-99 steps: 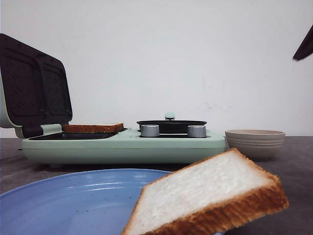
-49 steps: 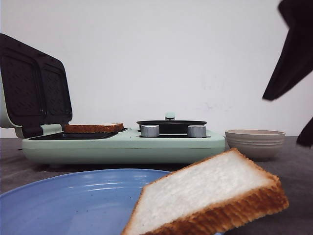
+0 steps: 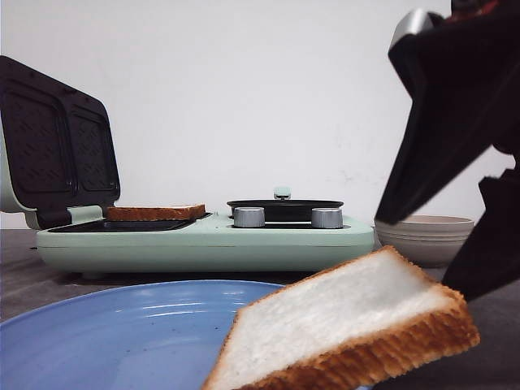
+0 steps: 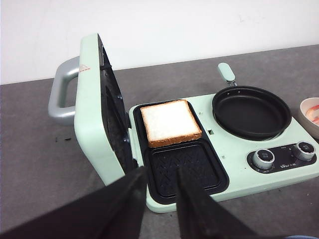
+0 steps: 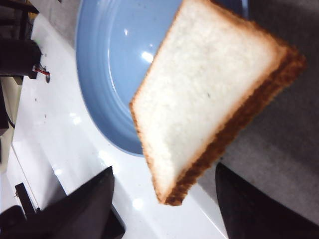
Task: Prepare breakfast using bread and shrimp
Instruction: 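Lower the right gripper and grasp the remaining bread slice on the plate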
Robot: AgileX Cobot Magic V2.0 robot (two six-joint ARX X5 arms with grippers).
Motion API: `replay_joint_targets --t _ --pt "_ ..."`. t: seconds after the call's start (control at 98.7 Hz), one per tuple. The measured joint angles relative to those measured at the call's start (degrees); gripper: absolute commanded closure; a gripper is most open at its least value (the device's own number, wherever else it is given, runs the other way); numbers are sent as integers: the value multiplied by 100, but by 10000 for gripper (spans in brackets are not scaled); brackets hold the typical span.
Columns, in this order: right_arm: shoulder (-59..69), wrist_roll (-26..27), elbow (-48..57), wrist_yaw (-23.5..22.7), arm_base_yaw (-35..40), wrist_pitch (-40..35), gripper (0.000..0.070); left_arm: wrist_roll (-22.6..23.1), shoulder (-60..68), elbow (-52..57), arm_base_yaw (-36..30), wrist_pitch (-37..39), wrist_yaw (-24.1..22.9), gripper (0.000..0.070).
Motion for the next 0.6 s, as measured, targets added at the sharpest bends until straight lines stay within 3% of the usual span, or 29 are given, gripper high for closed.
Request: replay_joint_targets --t 0.598 --pt "219 -4 -127 -50 321 168 310 0 0 0 0 0 0 620"
